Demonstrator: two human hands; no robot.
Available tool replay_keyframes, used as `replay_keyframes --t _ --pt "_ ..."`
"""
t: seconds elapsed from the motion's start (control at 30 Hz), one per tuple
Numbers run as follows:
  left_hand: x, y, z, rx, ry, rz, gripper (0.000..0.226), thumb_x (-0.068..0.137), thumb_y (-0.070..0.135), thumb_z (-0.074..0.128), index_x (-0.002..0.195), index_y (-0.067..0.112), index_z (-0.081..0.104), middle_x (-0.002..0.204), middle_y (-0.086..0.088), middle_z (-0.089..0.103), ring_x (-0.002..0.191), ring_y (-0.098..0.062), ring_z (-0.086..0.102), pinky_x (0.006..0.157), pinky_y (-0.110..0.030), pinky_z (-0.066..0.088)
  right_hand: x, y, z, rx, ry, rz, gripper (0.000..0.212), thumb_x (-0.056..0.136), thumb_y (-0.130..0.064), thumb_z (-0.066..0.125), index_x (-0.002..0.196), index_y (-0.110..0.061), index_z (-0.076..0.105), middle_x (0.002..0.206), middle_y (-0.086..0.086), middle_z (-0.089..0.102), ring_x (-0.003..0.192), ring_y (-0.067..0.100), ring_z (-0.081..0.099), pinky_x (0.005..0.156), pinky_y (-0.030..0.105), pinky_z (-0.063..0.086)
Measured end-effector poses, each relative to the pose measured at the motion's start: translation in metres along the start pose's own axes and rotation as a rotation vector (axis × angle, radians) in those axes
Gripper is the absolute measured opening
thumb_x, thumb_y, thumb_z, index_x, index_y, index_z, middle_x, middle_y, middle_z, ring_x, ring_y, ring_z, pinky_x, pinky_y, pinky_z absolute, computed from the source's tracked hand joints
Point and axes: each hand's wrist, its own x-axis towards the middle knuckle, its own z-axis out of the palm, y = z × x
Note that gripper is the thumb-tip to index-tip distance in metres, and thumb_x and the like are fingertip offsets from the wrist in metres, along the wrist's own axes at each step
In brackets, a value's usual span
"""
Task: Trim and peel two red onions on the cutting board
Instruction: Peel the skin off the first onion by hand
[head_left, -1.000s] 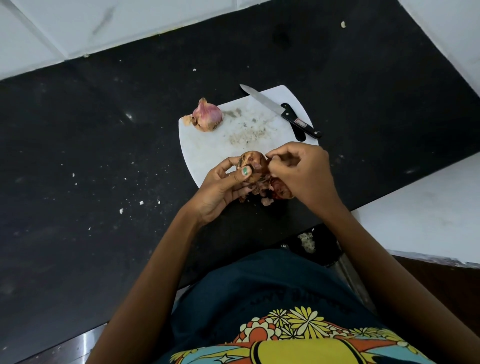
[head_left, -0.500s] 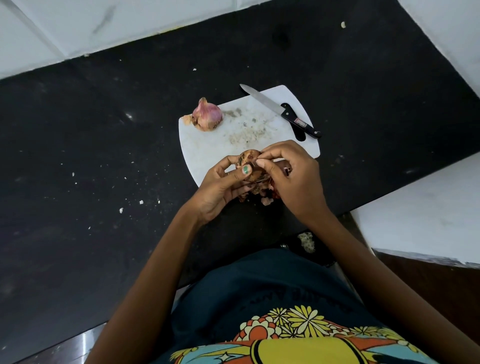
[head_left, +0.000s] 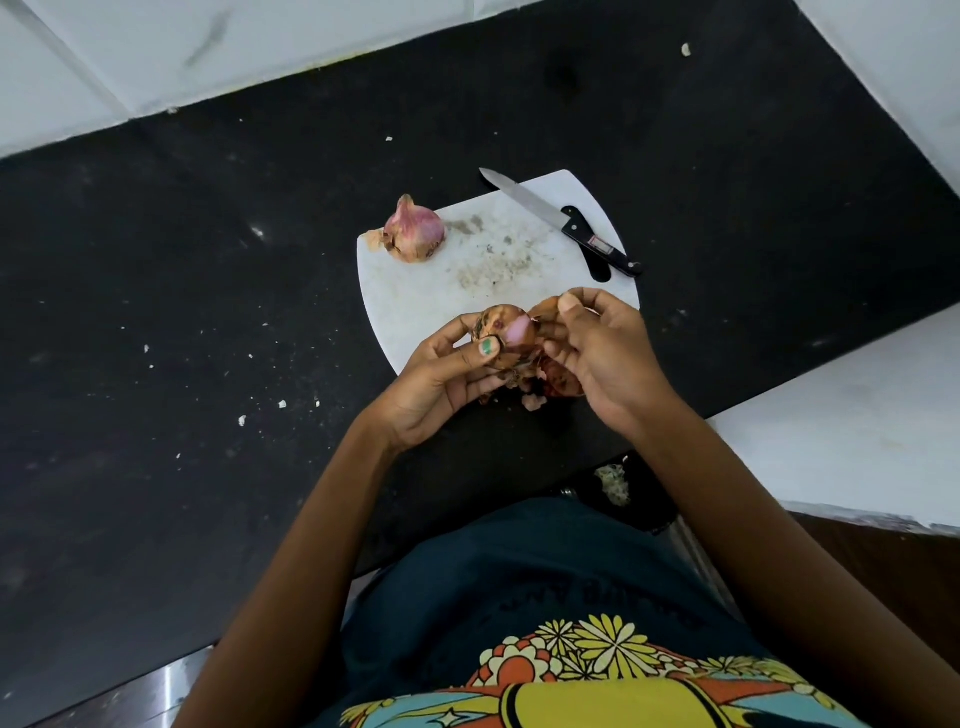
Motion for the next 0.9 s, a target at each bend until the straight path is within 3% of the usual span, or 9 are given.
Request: replay_keyframes --t 0.13,0.2,0.33,0.43,0.53,0.67,0.77,0.83,0.9 --pt "-0.003 0.002 0.003 -0.077 -0.056 -0.02 0.081 0.048 0.036 0.094 0.117 0.013 0.058 0.101 -0.005 0.072 0.092 -0.016 0.069 0.079 -0.026 0.057 0.003 0.0 0.0 0.328 0.093 0.248 0.025 0.102 -0.007 0.039 0.083 -0.006 0.055 0.069 0.002 0.066 0.062 0.01 0.062 0.056 0.018 0.05" --pt "-0.006 0.003 0.003 -0.13 -0.077 -0.029 0.082 0.053 0.035 0.092 0.122 0.009 0.056 0.107 -0.009 0.071 0.095 -0.018 0.069 0.079 -0.026 0.056 0.005 0.003 -0.002 0.332 0.17 0.231 0.024 0.102 -0.006 0.04 0.083 -0.005 0.055 0.067 0.003 0.065 0.056 0.009 0.064 0.055 0.018 0.051" --pt "-0.006 0.004 0.001 -0.156 -0.031 -0.008 0.098 0.058 0.033 0.09 0.138 0.003 0.043 0.138 -0.024 0.05 0.102 -0.021 0.066 0.081 -0.028 0.056 0.008 0.016 -0.015 -0.353 0.258 -0.204 0.009 0.094 -0.005 0.055 0.089 -0.012 0.058 0.079 -0.002 0.066 0.061 0.003 0.066 0.062 0.018 0.054" --pt "-0.004 0.004 0.002 -0.138 -0.008 -0.002 0.096 0.055 0.032 0.091 0.135 0.008 0.044 0.14 -0.024 0.046 0.1 -0.019 0.066 0.078 -0.027 0.056 0.008 0.02 -0.021 -0.764 0.171 -0.465 0.014 0.088 -0.001 0.056 0.091 -0.01 0.067 0.084 -0.008 0.065 0.078 0.003 0.064 0.074 0.02 0.052" --pt "-0.003 0.002 0.003 -0.131 0.011 -0.005 0.099 0.056 0.035 0.09 0.138 0.005 0.042 0.138 -0.023 0.049 0.101 -0.021 0.066 0.076 -0.027 0.056 0.011 0.022 -0.022 -0.963 0.1 -0.568 0.019 0.091 -0.002 0.051 0.097 -0.003 0.068 0.094 0.005 0.068 0.091 0.018 0.062 0.08 0.03 0.05" --pt "-0.001 0.002 0.003 -0.121 0.06 0.004 0.104 0.06 0.038 0.088 0.141 0.0 0.036 0.141 -0.025 0.047 0.1 -0.023 0.066 0.076 -0.027 0.056 0.013 0.022 -0.022 -1.26 0.095 -0.508 0.03 0.101 -0.021 0.043 0.083 -0.004 0.06 0.084 0.005 0.051 0.089 0.025 0.05 0.071 0.03 0.031" --pt "0.001 0.001 0.003 -0.116 0.09 -0.017 0.07 0.072 0.031 0.082 0.128 0.006 0.049 0.121 -0.015 0.064 0.096 -0.021 0.065 0.073 -0.025 0.056 0.008 0.015 -0.019 -1.264 0.125 -0.502 0.031 0.1 -0.027 0.046 0.089 -0.008 0.067 0.092 0.006 0.056 0.099 0.027 0.048 0.078 0.032 0.028" --pt "0.001 0.0 0.002 -0.101 0.103 -0.021 0.037 0.082 0.021 0.07 0.115 0.014 0.053 0.1 -0.003 0.071 0.085 -0.015 0.066 0.072 -0.023 0.056 -0.001 0.008 -0.014 -1.105 0.119 -0.545 0.019 0.095 -0.026 0.055 0.094 -0.017 0.071 0.099 -0.003 0.063 0.104 0.019 0.052 0.085 0.033 0.03" --pt "0.0 0.0 0.004 -0.08 0.084 -0.006 0.029 0.086 0.017 0.064 0.113 0.017 0.053 0.095 0.001 0.071 0.084 -0.013 0.065 0.073 -0.022 0.055 -0.01 0.0 -0.008 -0.876 0.056 -0.526 0.012 0.09 -0.028 0.062 0.093 -0.021 0.072 0.093 -0.009 0.066 0.096 0.009 0.059 0.087 0.029 0.042"
